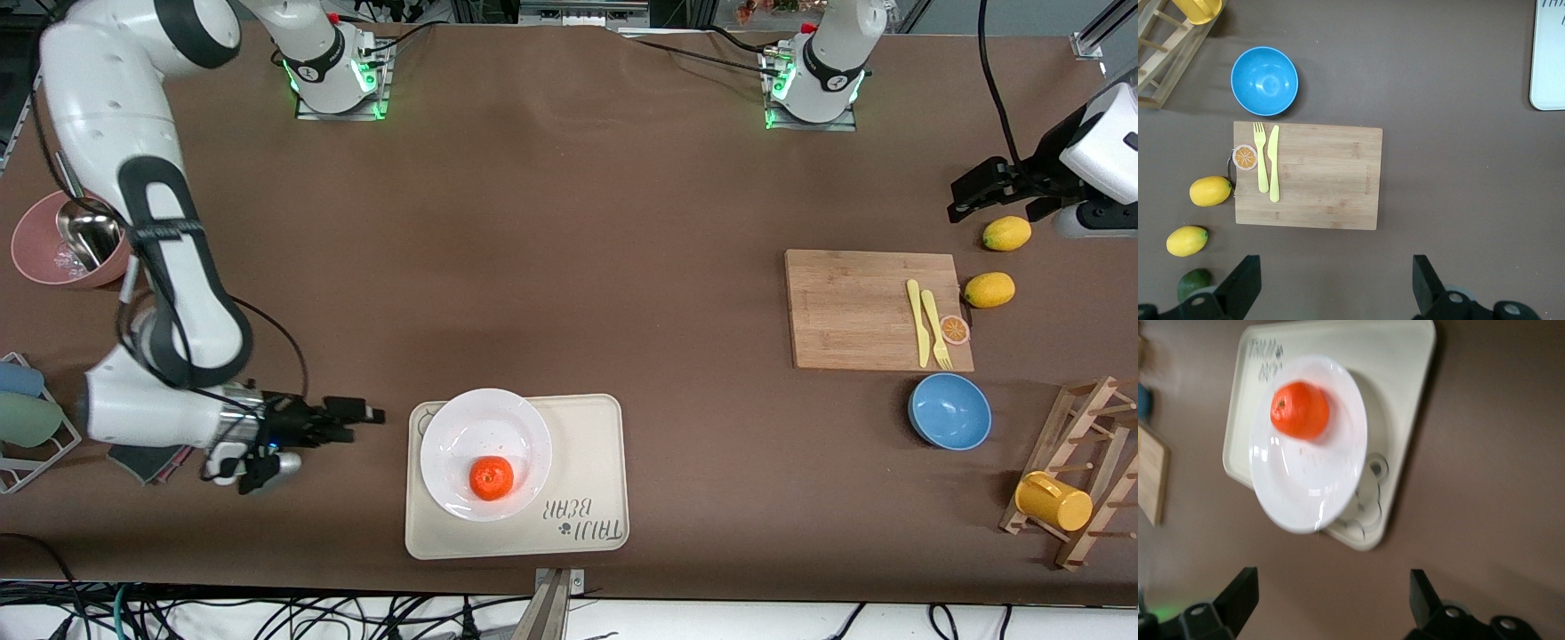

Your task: Place orange and plate with both arms

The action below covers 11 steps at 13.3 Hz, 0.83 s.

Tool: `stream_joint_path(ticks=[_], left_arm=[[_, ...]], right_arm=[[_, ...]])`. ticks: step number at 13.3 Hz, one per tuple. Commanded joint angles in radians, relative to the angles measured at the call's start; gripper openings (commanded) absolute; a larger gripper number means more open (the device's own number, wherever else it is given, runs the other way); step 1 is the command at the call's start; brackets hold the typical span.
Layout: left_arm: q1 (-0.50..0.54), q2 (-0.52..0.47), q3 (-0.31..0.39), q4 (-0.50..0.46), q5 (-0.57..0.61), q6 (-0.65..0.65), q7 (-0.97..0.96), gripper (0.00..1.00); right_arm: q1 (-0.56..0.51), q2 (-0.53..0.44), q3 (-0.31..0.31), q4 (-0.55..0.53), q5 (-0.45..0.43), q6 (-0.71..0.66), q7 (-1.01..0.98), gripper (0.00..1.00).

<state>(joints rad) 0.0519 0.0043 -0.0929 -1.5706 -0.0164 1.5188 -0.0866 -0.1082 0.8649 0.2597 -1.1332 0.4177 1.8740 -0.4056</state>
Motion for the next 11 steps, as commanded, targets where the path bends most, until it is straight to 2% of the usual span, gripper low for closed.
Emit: stream_joint_path(ticks=[1,3,4,9,11], left_arm=[[-0.001,0.006,-0.002,0.026,0.024,-0.025,-0.001,1.0],[-0.001,0.006,-0.002,0.026,0.024,-0.025,-0.001,1.0],[-0.001,0.006,-0.002,0.026,0.024,-0.025,-0.001,1.0],[-0.001,0.006,-0.004,0.026,0.024,-0.025,0.001,1.0],[-0.001,0.006,-0.004,0.026,0.024,-0.025,0.002,1.0]], right_arm=[[-0.005,-0.131,-0.023,-0.039,-0.194,-0.18,0.095,1.0],[-0.001,-0.214,-0.023,-0.062,-0.398,-0.316,0.154,1.0],[0.001,-0.269,-0.022,-0.107,-0.465,-0.341,0.159,1.0],[0.005,-0.547,-0.023,-0.377,-0.49,-0.331,0.339,1.0],[0.028,-0.656,-0.025,-0.488,-0.488,-0.274,0.5,1.0]])
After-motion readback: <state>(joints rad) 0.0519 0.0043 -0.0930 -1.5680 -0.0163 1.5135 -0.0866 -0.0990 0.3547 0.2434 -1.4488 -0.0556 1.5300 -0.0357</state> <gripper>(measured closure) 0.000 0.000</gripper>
